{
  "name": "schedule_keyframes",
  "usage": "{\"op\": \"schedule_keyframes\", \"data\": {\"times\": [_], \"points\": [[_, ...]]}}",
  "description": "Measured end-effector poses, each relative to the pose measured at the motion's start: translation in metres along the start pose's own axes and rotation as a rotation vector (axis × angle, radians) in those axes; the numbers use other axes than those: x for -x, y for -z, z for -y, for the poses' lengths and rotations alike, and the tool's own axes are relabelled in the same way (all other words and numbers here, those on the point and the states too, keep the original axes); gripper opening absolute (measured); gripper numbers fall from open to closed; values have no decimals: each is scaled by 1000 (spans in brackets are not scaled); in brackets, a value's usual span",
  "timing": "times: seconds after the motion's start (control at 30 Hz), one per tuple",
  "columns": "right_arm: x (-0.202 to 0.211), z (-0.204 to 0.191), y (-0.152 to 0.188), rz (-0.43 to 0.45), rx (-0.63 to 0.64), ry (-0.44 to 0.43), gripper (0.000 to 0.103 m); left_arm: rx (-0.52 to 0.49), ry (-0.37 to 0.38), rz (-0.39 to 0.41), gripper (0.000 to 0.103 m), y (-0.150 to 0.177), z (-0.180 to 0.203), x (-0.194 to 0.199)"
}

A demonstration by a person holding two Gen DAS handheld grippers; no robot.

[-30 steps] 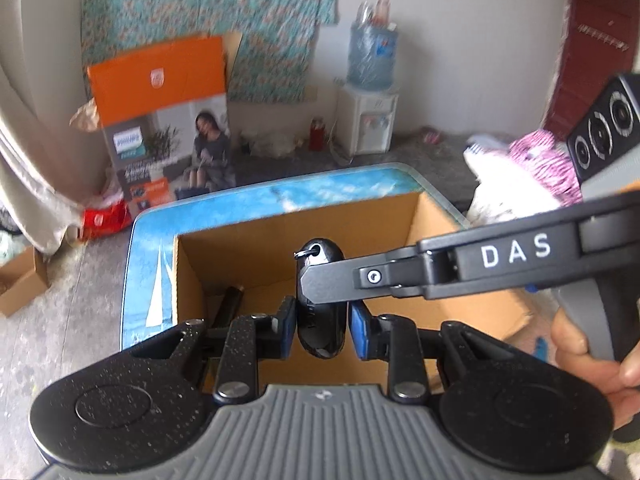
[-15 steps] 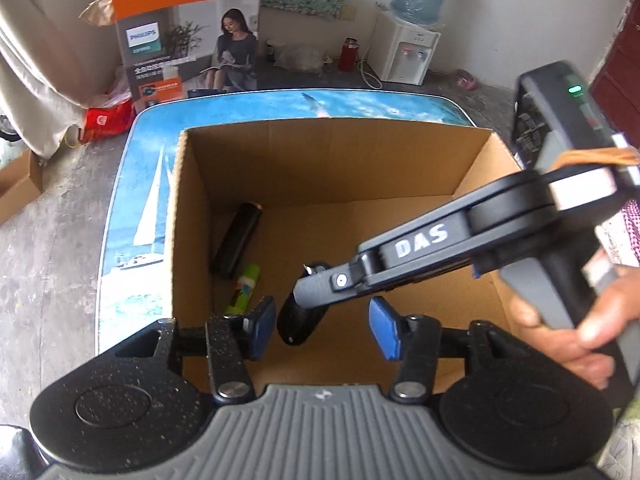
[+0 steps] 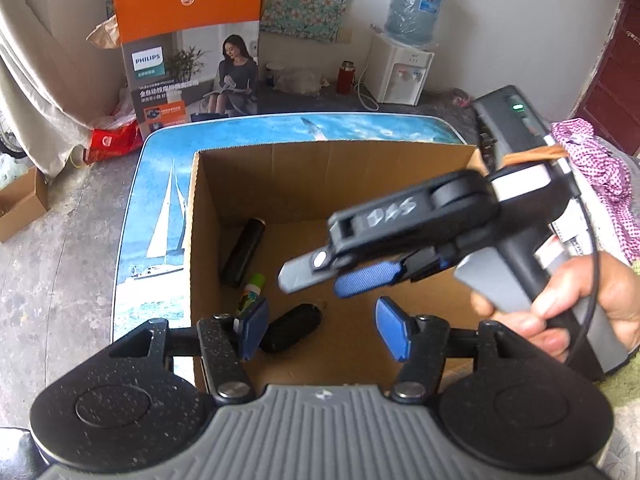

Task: Organize rigid objects
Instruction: 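Lower the black rounded item into the box and open the right gripper, then move the open right gripper back toward the empty pink cup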

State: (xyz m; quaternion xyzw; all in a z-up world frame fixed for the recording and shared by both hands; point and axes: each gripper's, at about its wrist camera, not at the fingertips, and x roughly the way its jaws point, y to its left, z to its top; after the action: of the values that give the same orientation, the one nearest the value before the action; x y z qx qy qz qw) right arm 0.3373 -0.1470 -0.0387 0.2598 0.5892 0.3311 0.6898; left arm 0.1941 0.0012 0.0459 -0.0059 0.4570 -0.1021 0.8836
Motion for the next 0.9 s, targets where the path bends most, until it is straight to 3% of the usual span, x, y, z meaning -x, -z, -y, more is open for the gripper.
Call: {"op": "schedule_keyframes", "data": {"times": [0.23,0.37,0.5,0.57,0.7,0.9], "points": [[82,-14,53,252,55,-70,66,-10,60,101,68,18,10,41],[137,-24,113,412,135,-98,67,-21,93,149,78,39,17,63],[172,-21,173,524,174,-97,71,-33,153,143,83,66,23,71],[184,-3,199,547,176,-66,72,-39,181,131,87,80,26,70],[169,14,243,538,166,31,72,-68,205,92,89,109,37,58],[117,27,269,472,167,141,72,-160,128,8,89,152,63,23]]}}
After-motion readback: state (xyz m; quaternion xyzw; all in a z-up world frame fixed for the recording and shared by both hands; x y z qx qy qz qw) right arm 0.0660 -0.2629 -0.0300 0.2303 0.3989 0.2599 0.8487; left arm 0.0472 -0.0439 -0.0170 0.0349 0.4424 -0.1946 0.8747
